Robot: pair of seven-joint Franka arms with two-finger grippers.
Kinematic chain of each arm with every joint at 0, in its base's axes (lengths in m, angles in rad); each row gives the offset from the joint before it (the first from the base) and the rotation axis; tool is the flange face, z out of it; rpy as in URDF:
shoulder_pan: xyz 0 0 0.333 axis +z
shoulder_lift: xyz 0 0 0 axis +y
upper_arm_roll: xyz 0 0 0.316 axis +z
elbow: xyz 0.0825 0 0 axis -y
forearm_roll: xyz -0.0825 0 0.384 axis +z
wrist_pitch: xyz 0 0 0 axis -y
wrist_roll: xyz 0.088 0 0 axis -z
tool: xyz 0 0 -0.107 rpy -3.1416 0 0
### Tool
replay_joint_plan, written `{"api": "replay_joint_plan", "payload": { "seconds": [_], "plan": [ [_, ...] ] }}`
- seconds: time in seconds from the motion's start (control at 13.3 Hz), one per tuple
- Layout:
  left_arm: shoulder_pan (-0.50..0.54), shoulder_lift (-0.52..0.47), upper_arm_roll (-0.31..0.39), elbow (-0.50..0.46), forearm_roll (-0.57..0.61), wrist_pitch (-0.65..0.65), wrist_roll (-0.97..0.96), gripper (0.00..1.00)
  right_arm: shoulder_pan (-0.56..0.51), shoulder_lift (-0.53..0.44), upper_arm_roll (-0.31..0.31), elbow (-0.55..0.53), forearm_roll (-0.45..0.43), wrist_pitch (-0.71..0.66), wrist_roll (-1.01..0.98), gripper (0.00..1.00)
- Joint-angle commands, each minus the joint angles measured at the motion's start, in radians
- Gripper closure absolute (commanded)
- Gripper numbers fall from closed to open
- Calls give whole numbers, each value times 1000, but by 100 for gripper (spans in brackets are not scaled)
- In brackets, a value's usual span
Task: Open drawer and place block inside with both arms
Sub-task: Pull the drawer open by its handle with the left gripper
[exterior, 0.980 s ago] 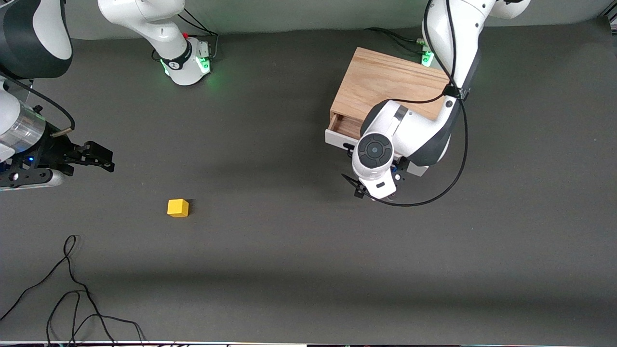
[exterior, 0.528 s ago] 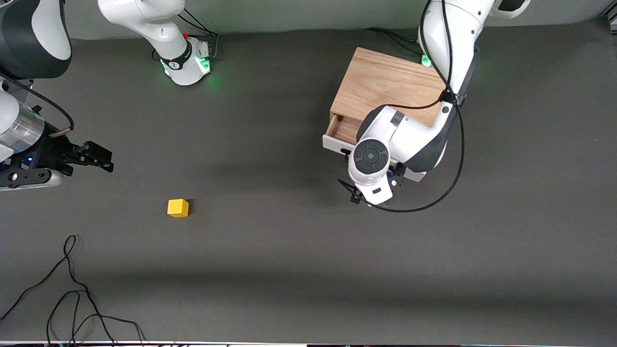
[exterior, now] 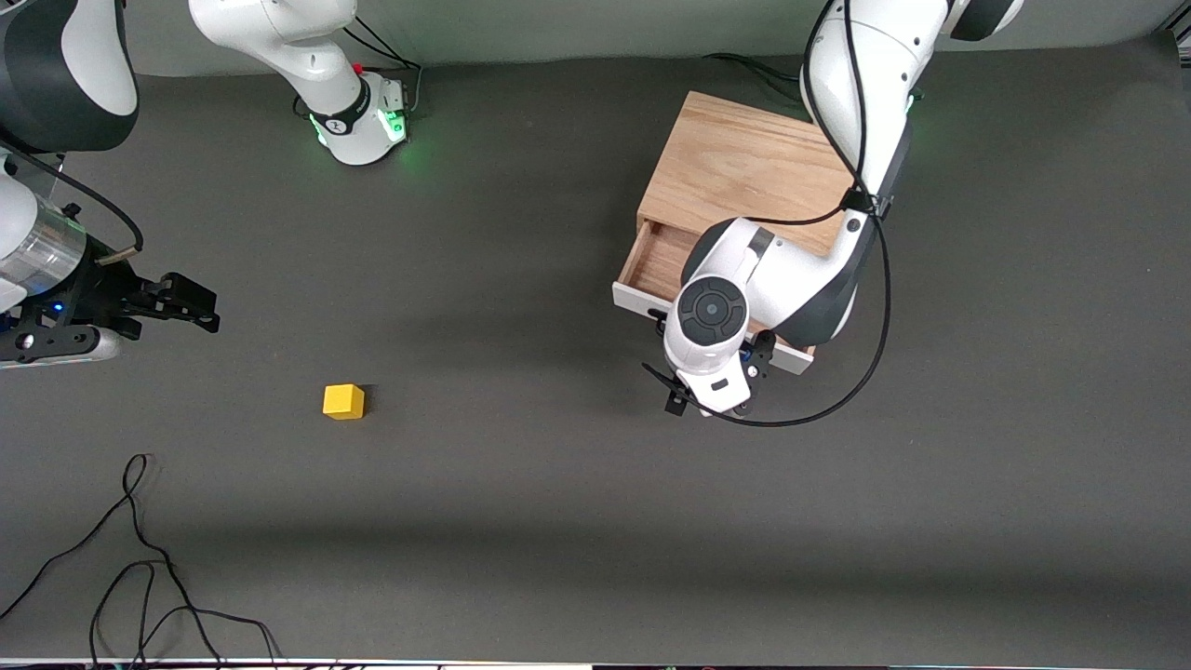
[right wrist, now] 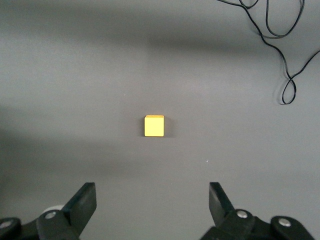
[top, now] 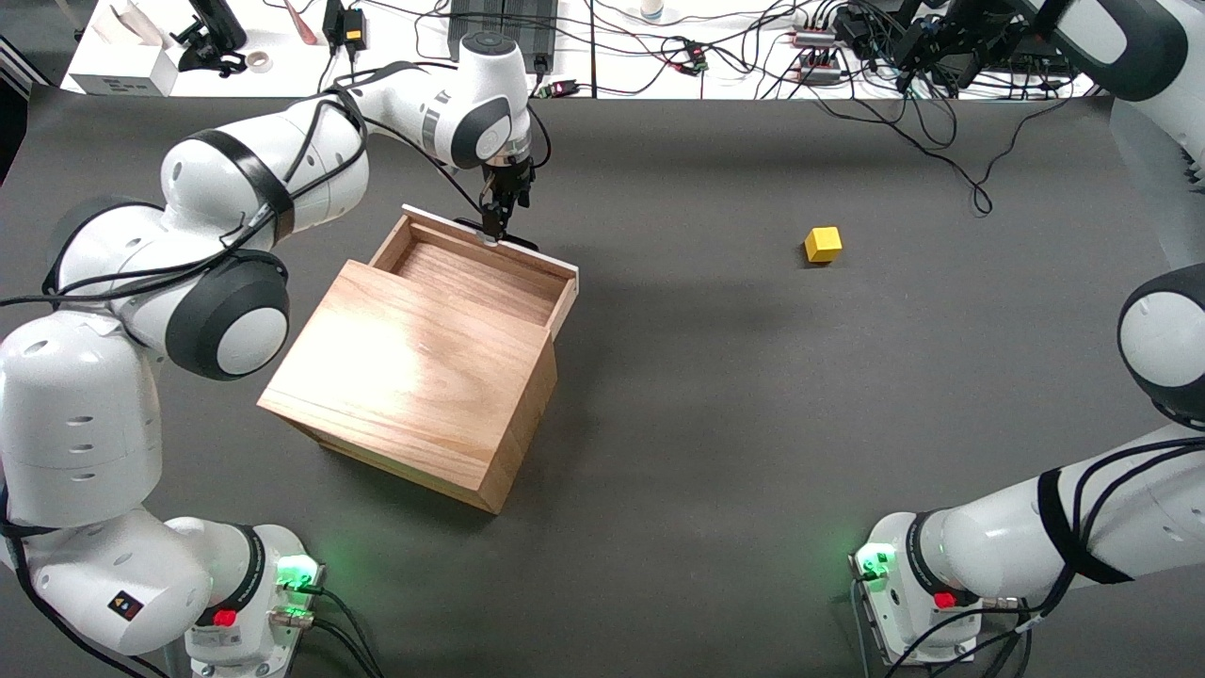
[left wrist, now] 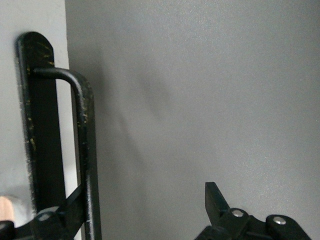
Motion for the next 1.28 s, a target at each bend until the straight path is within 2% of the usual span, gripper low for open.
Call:
{"api": "replay_joint_plan", "payload": {
  "seconds": [0.0, 0.75, 0.98, 1.21],
  "plan": [
    [-9, 30, 6, 55, 19, 63, -6, 0, 4, -7, 1, 3, -8, 4, 16, 0],
    [-6, 30, 8, 92, 45, 121, -3, 0, 4, -7, -1, 2, -8, 4, 16, 0],
    [14, 7, 8, 142, 55, 85, 2, 0, 4, -8, 1, 2, -6, 4, 16, 0],
    [69, -7, 5, 254, 43, -93, 48, 0, 4, -8, -1, 3, -6, 4, 16, 0]
  ]
}}
